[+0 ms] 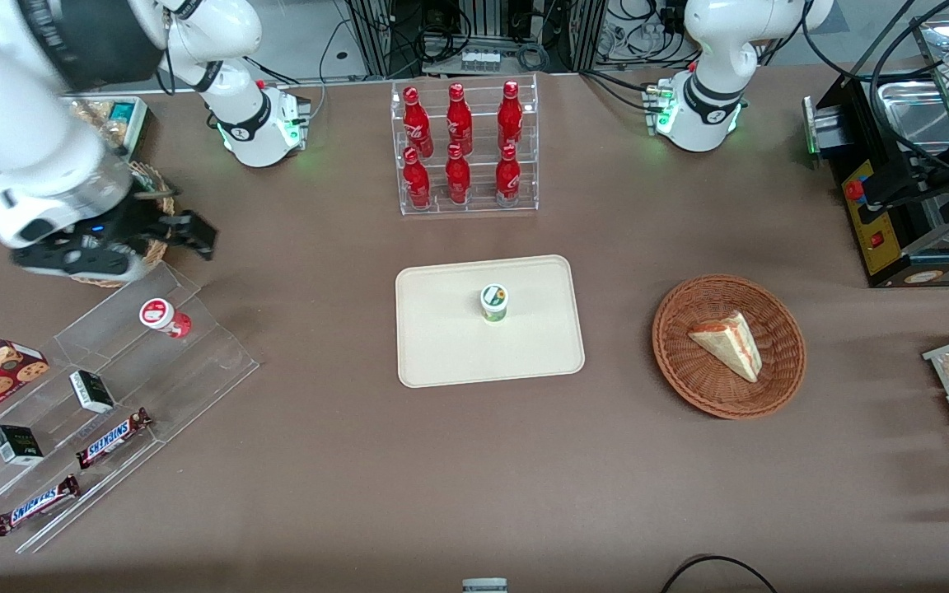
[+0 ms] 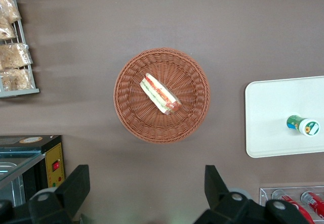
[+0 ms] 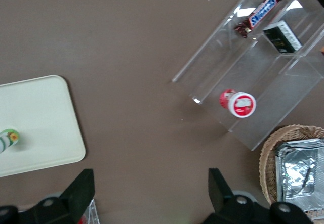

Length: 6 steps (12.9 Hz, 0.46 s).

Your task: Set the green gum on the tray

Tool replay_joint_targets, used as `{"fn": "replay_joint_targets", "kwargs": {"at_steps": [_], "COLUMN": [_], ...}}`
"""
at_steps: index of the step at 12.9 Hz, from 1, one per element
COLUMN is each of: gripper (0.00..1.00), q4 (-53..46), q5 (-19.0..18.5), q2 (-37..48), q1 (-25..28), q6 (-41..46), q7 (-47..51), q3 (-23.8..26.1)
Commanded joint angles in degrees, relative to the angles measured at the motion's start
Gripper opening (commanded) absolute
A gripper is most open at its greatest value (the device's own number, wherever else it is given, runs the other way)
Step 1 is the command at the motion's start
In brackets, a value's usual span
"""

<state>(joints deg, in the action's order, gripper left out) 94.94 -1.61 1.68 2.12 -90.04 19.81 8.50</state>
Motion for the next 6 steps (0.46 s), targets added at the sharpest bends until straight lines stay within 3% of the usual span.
{"fn": "replay_joint_targets", "kwargs": {"at_steps": [1,6], "gripper": [1.0,1.0], "q4": [-1.2,-1.8], "q5": [1.6,3.3], "q2": [0.1,-0.6], "q1": [-0.6,-0.6], "q6": [2.0,2.1], "q7": [-1.1,-11.6], "q3": [-3.3,-11.2]}}
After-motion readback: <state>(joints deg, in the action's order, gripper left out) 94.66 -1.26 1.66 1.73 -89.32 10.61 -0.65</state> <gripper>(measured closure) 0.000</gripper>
